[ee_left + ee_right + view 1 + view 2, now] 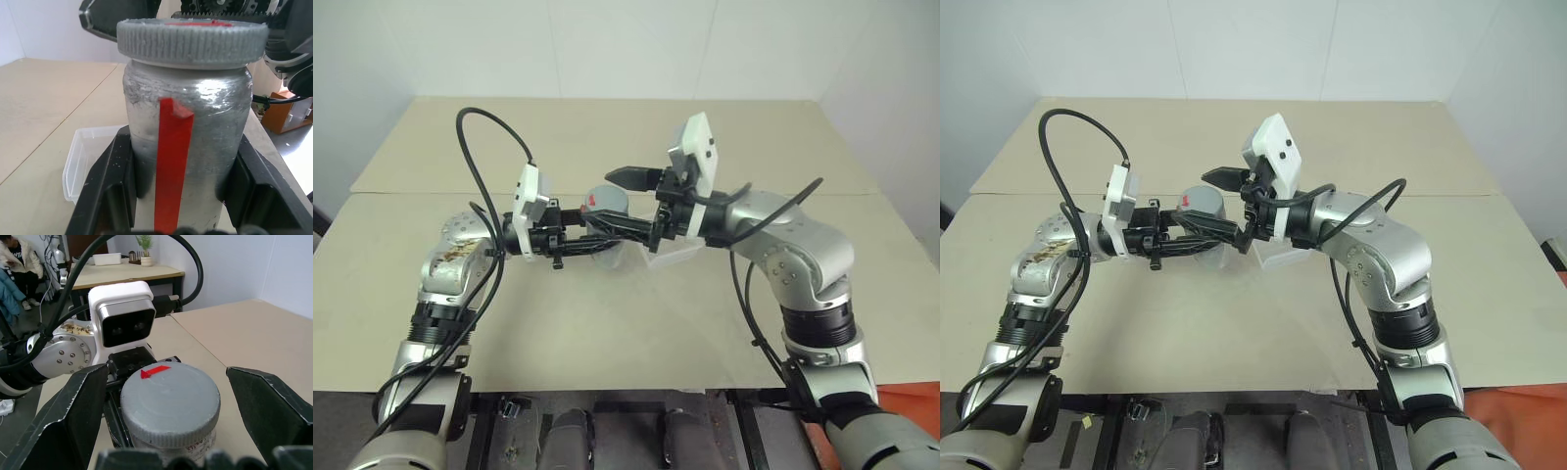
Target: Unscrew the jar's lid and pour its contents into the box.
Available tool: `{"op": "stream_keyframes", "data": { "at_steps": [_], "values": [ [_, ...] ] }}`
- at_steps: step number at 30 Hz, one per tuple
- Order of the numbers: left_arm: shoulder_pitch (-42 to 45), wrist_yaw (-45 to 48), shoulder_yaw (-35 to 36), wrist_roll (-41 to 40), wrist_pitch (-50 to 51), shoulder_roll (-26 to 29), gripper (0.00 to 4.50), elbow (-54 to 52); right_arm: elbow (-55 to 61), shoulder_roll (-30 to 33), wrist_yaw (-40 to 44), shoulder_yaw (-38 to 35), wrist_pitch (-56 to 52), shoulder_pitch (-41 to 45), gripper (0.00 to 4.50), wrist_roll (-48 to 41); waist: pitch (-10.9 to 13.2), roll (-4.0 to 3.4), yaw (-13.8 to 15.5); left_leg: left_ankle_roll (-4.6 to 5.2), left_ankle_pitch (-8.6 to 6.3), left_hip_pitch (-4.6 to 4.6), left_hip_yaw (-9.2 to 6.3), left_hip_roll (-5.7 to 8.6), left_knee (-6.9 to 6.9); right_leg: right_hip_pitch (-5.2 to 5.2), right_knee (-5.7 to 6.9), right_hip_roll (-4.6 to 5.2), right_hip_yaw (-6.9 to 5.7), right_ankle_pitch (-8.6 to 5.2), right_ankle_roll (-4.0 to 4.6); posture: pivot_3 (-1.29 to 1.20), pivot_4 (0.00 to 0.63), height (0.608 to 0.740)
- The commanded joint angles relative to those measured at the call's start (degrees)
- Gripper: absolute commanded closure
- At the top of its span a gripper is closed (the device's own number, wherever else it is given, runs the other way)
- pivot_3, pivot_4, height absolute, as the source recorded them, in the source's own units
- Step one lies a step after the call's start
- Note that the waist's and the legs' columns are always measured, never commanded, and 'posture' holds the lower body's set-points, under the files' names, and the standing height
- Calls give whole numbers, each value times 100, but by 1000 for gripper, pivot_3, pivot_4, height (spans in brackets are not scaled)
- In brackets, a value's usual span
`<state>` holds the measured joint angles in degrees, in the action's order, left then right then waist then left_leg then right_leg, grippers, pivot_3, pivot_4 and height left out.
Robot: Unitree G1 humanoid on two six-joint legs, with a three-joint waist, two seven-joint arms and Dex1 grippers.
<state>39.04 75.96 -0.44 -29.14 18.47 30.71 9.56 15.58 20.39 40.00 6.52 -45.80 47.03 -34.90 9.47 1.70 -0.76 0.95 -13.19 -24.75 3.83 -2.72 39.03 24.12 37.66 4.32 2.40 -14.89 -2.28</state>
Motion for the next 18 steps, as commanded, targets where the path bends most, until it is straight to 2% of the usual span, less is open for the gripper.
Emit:
{"op": "stream_keyframes", "data": {
  "at_steps": [1,6,18],
  "values": [
    [54,16,44,-37,-95,22,2582,-247,90,1,27,19,7,127,36,11,0,0,-1,0,0,0,0,0,0,0,0,0,0,0,0,0,150,740],
    [23,2,53,-44,-88,29,2582,-281,79,-9,-3,56,29,123,1650,55,0,0,-1,0,0,0,1,0,0,0,0,0,0,0,0,0,150,740],
    [-372,237,-101,-88,10,71,2582,-397,287,144,216,-151,141,147,1734,-114,0,0,-2,0,0,0,0,0,0,0,0,0,0,0,0,0,150,740]
  ]
}}
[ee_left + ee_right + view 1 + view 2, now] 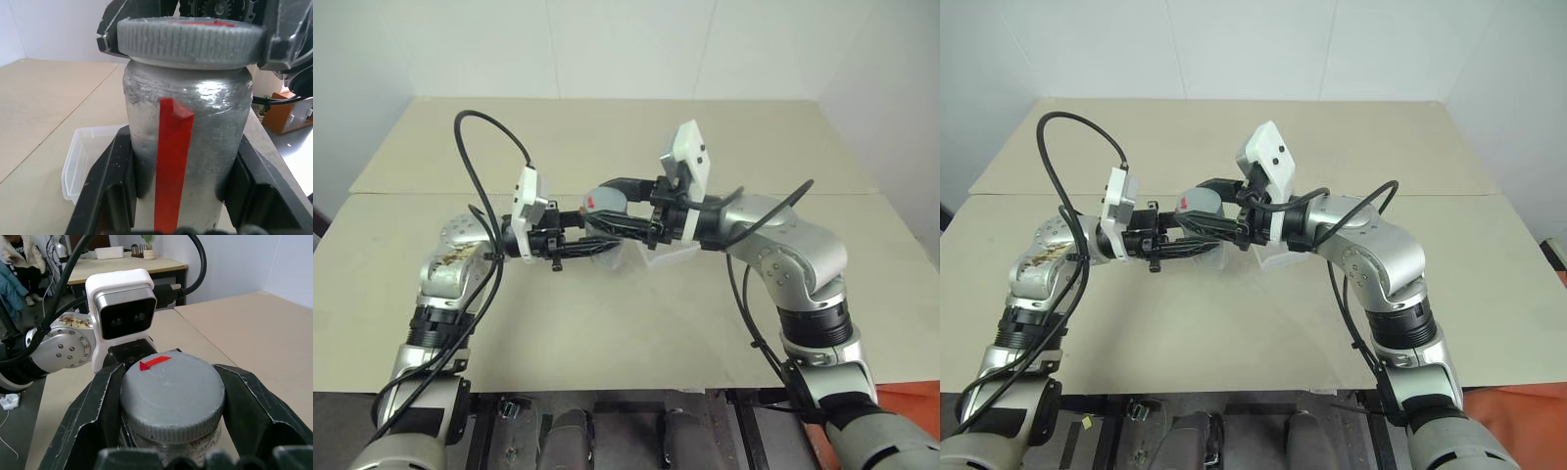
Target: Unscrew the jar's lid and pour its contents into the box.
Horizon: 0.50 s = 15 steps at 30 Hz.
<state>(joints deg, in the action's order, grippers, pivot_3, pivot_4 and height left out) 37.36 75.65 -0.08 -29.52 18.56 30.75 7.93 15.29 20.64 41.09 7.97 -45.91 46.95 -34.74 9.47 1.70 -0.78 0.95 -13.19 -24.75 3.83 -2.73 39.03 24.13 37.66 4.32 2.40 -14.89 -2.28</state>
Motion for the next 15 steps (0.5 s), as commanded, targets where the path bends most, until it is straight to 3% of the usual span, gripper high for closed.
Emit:
{"op": "stream_keyframes", "data": {
  "at_steps": [1,15],
  "values": [
    [-275,345,-177,-62,13,85,2582,-266,350,178,204,-334,183,162,1734,-176,0,0,-1,0,0,0,0,0,0,0,0,0,0,0,0,0,150,740],
    [-718,445,-456,-86,132,159,2582,-457,475,686,752,-897,489,245,1734,-684,0,0,1,0,0,1,-4,0,0,-1,-4,0,0,0,0,0,150,740]
  ]
}}
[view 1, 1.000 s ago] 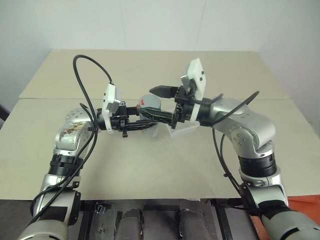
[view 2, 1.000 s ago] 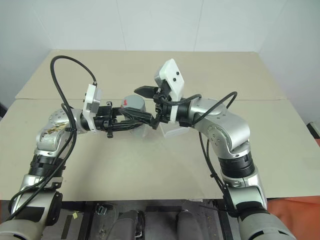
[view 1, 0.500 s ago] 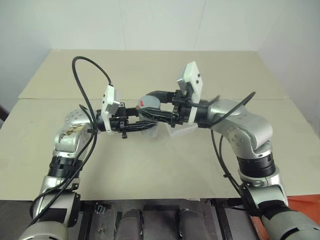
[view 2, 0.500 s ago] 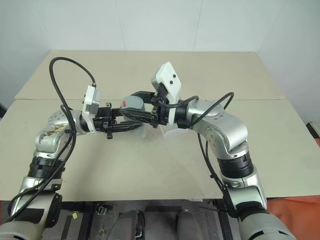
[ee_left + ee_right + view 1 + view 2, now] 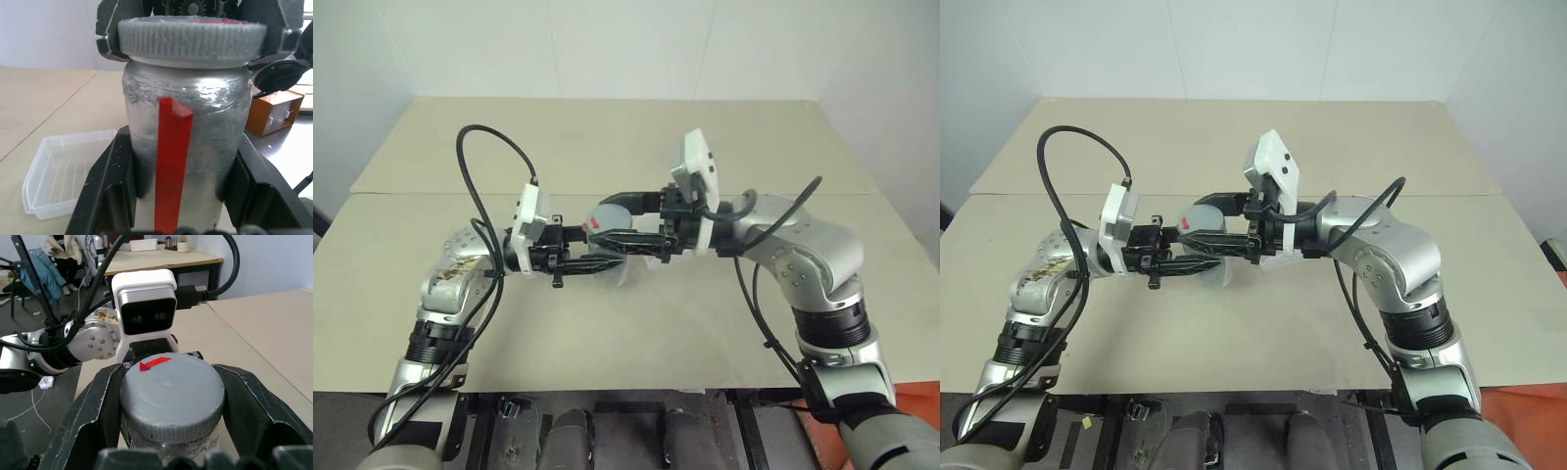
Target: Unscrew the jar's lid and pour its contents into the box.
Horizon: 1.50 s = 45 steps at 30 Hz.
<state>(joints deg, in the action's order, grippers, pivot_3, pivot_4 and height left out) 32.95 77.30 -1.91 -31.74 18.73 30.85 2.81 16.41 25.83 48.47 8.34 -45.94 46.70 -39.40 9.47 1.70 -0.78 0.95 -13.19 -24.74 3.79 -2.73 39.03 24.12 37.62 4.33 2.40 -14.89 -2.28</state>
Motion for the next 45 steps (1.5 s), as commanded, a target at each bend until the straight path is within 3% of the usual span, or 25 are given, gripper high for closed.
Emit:
{"op": "stream_keyframes", "data": {
  "at_steps": [1,14,26,31,38,45],
  "values": [
    [-273,342,-310,151,97,179,2582,67,375,216,88,-956,514,254,1734,-270,0,0,0,0,0,0,0,0,0,0,0,0,0,0,0,0,150,740],
    [71,1134,-462,18,91,407,2582,237,174,762,1538,-1016,815,-24,1734,-749,0,0,4,0,0,0,2,1,1,-1,-8,-1,0,0,0,0,150,740],
    [-175,690,-351,137,-34,278,2582,105,72,476,1092,-1069,1269,-46,1734,-382,0,-2,3,0,0,3,-4,-1,3,0,-5,0,3,0,0,0,150,740],
    [41,356,37,110,-199,326,2582,240,-165,638,573,-1146,1357,-414,1734,192,0,-1,20,0,0,3,-3,0,5,-2,-4,0,1,0,0,0,150,740],
    [475,-632,748,183,-481,204,2582,554,-183,580,-1497,-1584,1003,-1272,1734,1218,-1,-1,19,0,0,1,3,1,4,0,-2,2,2,0,0,0,150,740],
    [588,-1823,864,629,-939,-210,2582,711,-290,610,-2600,-1785,749,-2180,1734,1926,-1,-1,22,0,0,0,8,4,2,-1,-3,4,3,0,0,0,150,740]
  ]
}}
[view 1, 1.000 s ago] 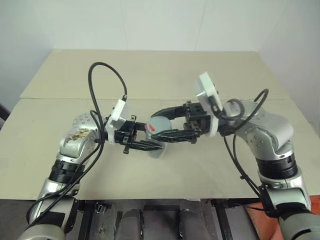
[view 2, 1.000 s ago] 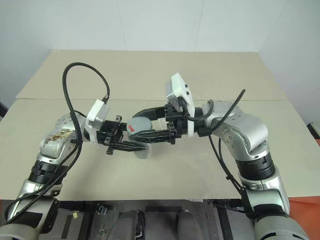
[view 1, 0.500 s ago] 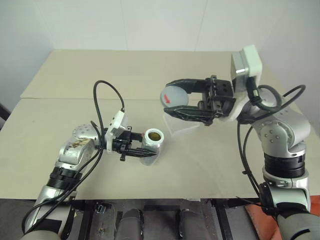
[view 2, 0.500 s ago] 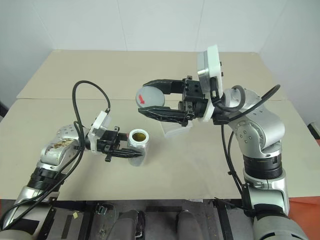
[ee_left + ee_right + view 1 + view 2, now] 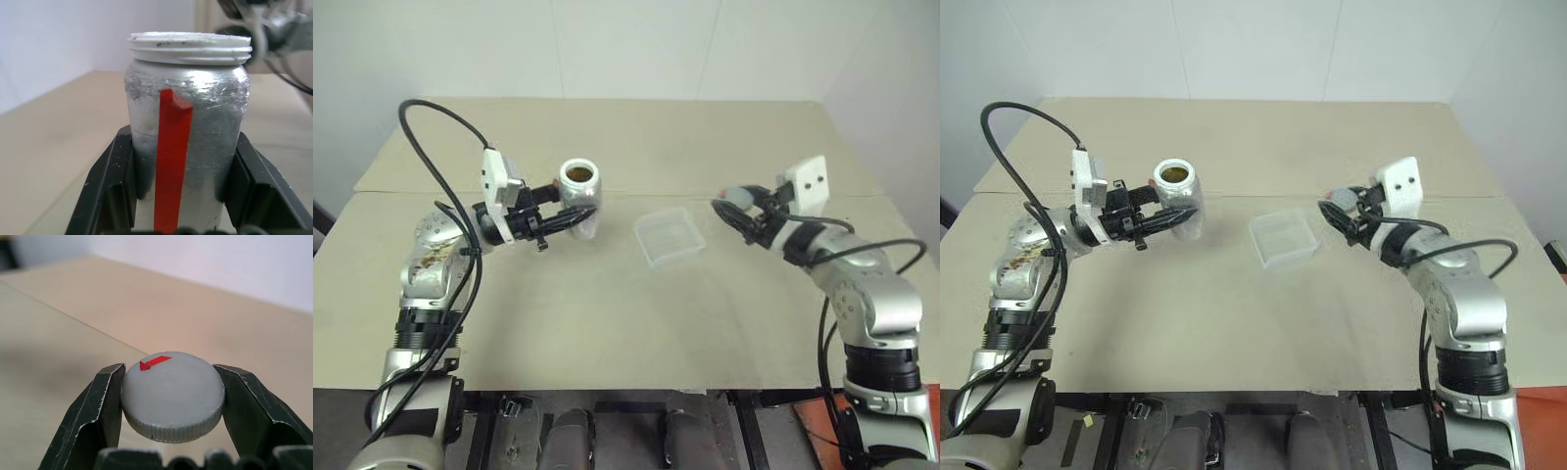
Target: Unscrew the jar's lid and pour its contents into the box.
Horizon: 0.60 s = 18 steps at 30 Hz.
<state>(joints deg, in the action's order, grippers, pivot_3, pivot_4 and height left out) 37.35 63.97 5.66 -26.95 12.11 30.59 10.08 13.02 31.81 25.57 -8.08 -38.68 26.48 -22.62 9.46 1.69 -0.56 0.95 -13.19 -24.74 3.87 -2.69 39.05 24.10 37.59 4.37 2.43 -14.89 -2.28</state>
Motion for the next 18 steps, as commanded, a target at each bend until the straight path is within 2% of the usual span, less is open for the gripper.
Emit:
{"op": "stream_keyframes", "data": {
  "at_steps": [1,5,8,13,18],
  "values": [
    [171,-689,95,202,-252,-268,2582,-10,-63,-50,-429,-123,39,-234,1734,332,0,0,0,0,0,1,-1,0,0,-2,-2,0,-1,0,0,0,150,740],
    [200,-1102,43,316,-264,-508,2582,-46,-654,-320,-785,79,287,-319,1734,727,0,0,-43,-1,1,3,1,2,2,0,-10,-1,6,0,0,0,150,740],
    [178,-1246,46,348,-243,-565,2582,-103,-936,-405,-722,217,508,-383,1734,919,0,0,-48,-2,1,5,2,1,0,4,-9,-3,8,0,0,0,150,740],
    [63,-1251,51,324,-167,-461,2582,-276,-1086,-312,-500,288,580,-456,74,1019,0,0,-25,-2,1,3,2,4,0,0,-6,1,8,0,0,0,150,740],
    [106,-1258,20,431,-226,-352,2582,-189,-799,107,42,321,521,-543,26,1026,0,0,-19,-2,1,4,1,4,0,0,-11,0,6,0,0,0,150,740]
  ]
}}
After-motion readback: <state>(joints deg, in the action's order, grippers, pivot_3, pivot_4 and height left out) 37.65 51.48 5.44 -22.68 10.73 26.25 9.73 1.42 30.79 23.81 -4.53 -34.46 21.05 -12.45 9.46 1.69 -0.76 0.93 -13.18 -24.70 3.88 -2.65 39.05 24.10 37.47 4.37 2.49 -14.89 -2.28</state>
